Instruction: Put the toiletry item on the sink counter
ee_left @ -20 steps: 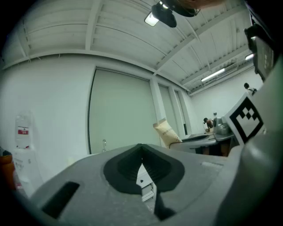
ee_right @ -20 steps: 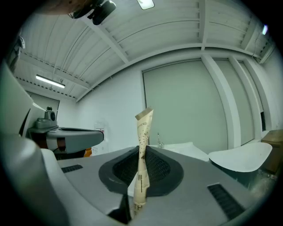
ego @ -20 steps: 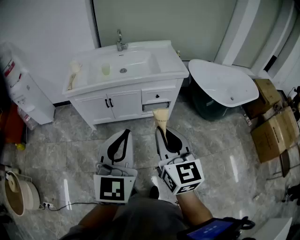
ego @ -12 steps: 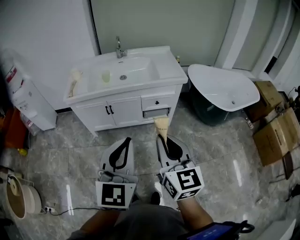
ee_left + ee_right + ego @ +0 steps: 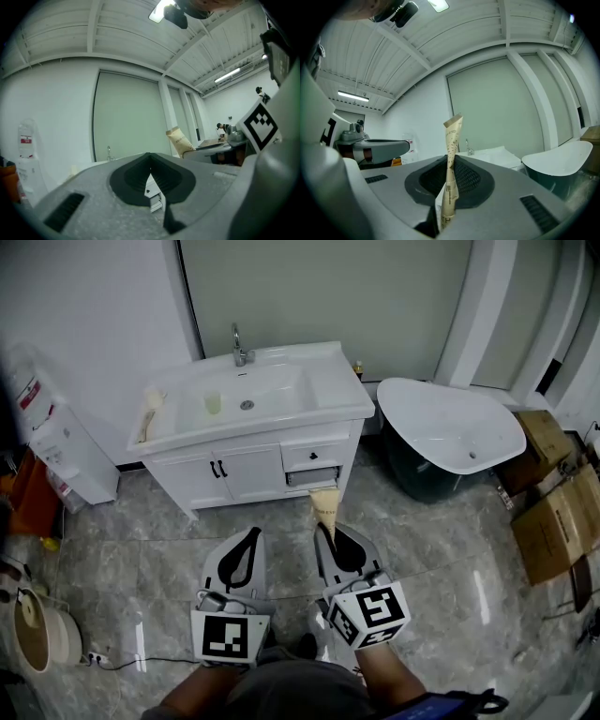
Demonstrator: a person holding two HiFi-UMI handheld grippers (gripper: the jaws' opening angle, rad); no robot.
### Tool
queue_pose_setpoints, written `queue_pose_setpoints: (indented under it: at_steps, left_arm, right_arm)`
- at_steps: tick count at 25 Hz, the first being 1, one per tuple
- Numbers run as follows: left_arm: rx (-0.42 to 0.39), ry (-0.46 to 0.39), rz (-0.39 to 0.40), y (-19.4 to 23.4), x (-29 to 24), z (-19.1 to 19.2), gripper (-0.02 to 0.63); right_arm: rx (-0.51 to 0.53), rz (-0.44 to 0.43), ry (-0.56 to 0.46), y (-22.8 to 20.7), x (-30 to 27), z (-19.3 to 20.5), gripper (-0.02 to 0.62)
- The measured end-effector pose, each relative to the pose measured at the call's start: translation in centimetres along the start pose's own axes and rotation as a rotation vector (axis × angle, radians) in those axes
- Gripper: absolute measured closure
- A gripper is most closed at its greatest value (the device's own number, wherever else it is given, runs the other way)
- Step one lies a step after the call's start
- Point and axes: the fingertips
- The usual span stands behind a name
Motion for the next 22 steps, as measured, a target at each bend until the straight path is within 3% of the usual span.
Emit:
queue_pose_setpoints:
  at_steps: [9, 16, 22]
  left_arm:
    - [0.02, 0.032, -0.021, 2.2, -4.0, 2.3, 0.595]
    - [0.037, 0.053, -0.003, 5.7, -10.7, 3.7, 0.595]
    - [0.043, 0.017, 0.019, 9.3, -16.0, 2.7, 0.595]
  right_arm:
    - [-0.001, 0.003, 0.033, -2.4, -3.6, 1.5, 0.561]
    - [0.004, 0.016, 0.075, -5.3, -10.7, 2.3, 0.561]
    - [0.026, 0.034, 0.071, -7.1, -16.5, 0.9, 0.561]
Point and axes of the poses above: the fingertips, and each gripper's own axes: x backward along the fingers, y to its left, z out of its underside, and after that the axes turned 10 degrees about -z, right-handed
